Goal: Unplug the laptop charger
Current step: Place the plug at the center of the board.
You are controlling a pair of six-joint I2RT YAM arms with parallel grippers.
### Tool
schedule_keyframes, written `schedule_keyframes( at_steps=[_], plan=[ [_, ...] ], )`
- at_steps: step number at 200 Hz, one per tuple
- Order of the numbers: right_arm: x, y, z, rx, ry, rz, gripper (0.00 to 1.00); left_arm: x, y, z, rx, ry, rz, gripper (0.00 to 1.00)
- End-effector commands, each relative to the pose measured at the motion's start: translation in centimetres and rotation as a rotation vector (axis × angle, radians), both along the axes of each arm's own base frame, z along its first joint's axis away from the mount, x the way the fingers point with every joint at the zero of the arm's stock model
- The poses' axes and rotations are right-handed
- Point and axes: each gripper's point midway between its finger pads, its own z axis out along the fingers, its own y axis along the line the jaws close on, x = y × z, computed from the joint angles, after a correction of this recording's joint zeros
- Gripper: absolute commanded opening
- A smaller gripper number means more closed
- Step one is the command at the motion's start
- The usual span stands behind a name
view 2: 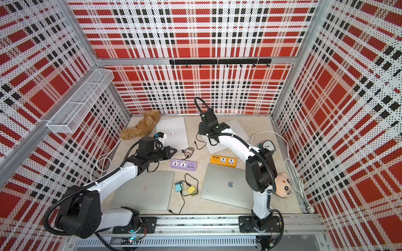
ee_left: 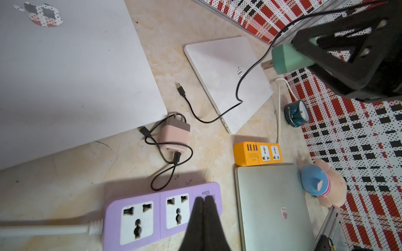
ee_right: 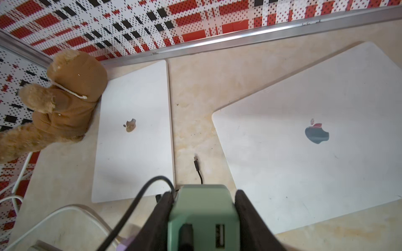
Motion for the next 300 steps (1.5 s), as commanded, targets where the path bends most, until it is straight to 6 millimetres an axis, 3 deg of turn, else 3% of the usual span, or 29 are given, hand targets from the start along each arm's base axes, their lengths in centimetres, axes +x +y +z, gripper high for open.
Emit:
schedule_keyframes(
  at_steps=[1, 104, 185, 300],
  plan=[
    [-0.9, 0.2, 1.0, -0.004, -0.022, -0.006, 0.22, -0.4, 0.2, 0.2, -0.003, -0.017, -0.016, 0.04],
    [-6.7, -0.8, -5.5, -0.072, 0.219, 0.031, 0.22, -0.4, 0.1, -0.2, -0.008, -0.013, -0.021, 0.04],
    [-10.2, 0.2, -8.7, -0.080, 0.352, 0.070, 0.22, -0.5, -0.1, -0.3, -0.021, -0.016, -0.024, 0.03],
    [-13.3, 0.7, -11.6, -0.096, 0.441, 0.100, 0.22, -0.8, -0.2, -0.2, -0.026, -0.022, -0.031, 0.04]
  ],
)
